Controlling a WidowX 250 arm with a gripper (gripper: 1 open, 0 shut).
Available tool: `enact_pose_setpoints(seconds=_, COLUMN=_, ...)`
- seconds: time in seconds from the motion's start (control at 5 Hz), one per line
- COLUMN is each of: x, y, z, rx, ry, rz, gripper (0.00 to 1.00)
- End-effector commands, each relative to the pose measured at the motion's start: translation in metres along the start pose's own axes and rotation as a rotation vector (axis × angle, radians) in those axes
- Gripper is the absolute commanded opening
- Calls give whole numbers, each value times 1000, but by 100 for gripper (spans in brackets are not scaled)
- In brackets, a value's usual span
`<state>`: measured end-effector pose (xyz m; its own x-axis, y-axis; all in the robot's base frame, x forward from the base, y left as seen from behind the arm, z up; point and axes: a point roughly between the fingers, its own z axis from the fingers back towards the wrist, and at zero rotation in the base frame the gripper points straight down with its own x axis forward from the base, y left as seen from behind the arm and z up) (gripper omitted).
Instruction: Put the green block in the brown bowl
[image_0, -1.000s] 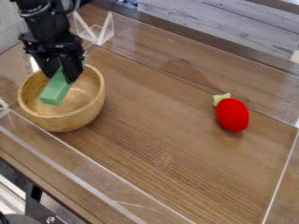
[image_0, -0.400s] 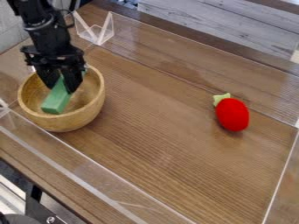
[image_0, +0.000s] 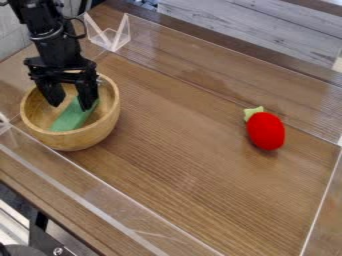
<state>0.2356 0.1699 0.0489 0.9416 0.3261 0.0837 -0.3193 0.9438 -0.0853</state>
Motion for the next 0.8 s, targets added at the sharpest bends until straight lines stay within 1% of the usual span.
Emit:
enact_pose_setpoints(seconds=0.0, x=12, y=0, z=9, rx=22, ry=-35, rz=3, gripper=100)
enact_pose_setpoints(seconds=0.6, x=15, y=-5, z=5, rx=24, ry=-7, rz=39, gripper=100)
